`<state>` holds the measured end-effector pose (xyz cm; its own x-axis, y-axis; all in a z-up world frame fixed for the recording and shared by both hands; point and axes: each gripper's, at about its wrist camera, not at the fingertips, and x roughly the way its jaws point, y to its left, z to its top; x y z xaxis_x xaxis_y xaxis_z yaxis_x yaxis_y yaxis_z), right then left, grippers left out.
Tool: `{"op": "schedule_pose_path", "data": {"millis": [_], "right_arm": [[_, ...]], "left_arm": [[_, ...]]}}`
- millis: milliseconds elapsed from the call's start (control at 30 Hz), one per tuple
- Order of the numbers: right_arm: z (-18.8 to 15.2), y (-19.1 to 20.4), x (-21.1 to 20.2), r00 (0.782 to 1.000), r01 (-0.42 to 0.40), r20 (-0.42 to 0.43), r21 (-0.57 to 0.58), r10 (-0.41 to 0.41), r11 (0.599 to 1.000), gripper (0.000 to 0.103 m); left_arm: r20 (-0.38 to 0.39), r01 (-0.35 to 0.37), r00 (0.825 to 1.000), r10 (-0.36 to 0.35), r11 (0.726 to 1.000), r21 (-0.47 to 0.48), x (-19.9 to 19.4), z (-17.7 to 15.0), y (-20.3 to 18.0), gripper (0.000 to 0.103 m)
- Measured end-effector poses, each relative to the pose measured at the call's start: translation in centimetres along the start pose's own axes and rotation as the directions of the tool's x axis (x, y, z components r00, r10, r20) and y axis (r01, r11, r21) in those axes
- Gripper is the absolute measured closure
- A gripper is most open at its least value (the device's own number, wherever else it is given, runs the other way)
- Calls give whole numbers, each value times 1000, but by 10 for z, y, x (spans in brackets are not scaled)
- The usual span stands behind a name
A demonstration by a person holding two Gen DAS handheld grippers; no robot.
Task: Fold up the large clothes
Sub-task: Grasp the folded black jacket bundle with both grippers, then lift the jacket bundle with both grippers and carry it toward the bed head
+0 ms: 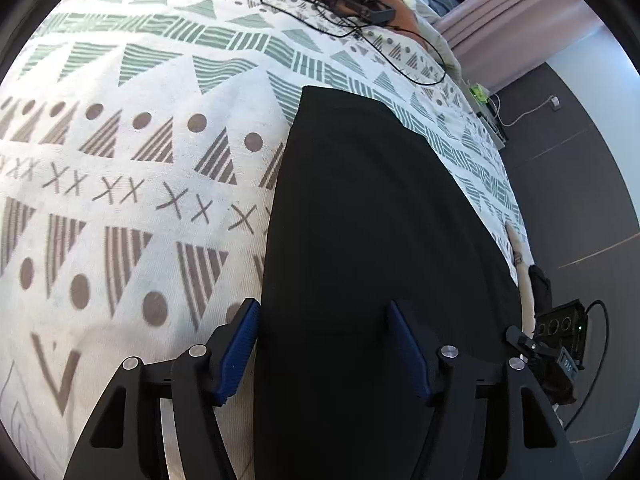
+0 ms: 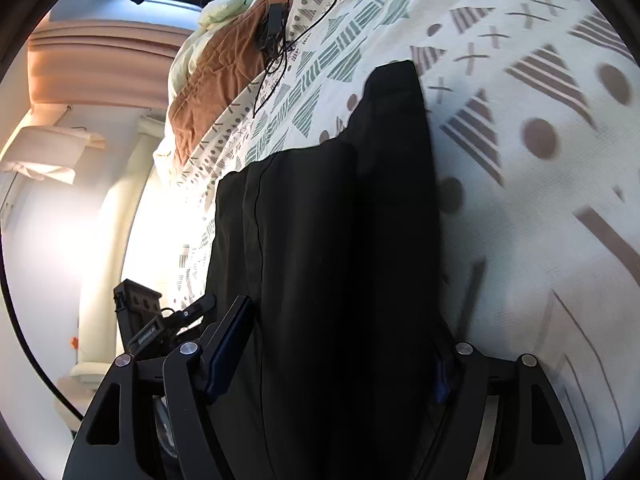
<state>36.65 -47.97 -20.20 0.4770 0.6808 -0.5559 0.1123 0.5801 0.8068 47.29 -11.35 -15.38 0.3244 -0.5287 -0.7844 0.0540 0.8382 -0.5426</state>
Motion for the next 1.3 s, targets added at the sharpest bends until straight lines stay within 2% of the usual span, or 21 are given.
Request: {"op": "schedule_pose_path", "data": {"millis": [100, 300, 367, 467, 567, 800, 1067, 1300], "right_arm": [[7, 2, 7, 1000, -2, -9, -4, 2, 1000, 31], [14, -3, 9, 1000, -1, -22, 12, 1, 1000, 60], [10, 4, 6, 1000, -6, -13, -15, 5, 1000, 70], [7, 17, -1, 1000, -9, 11, -58, 10, 998, 77], [3, 33, -11, 999, -24, 26, -92, 27, 995, 80], [-9, 78, -30, 996, -51, 59, -169, 62, 984, 82], [-35, 122, -61, 988, -87, 108, -237, 115, 968, 83], [-62, 167, -78, 978, -127, 121, -313, 172, 941, 83]], "left_arm": [[-4, -6, 1000, 6, 1000, 6, 7, 7, -1, 37], [-7, -30, 1000, 30, 1000, 8, 14, 18, -6, 40], [1, -46, 999, 46, 999, 24, 12, 17, -10, 47], [25, -46, 999, 45, 998, 44, 7, 14, -13, 57], [43, -23, 999, 21, 999, 46, -2, 12, -15, 69], [134, 30, 990, -42, 996, 89, -39, -3, -30, 79], [222, 60, 971, -88, 990, 129, -94, -23, -45, 82], [312, 81, 943, -120, 987, 136, -149, -47, -47, 84]]}}
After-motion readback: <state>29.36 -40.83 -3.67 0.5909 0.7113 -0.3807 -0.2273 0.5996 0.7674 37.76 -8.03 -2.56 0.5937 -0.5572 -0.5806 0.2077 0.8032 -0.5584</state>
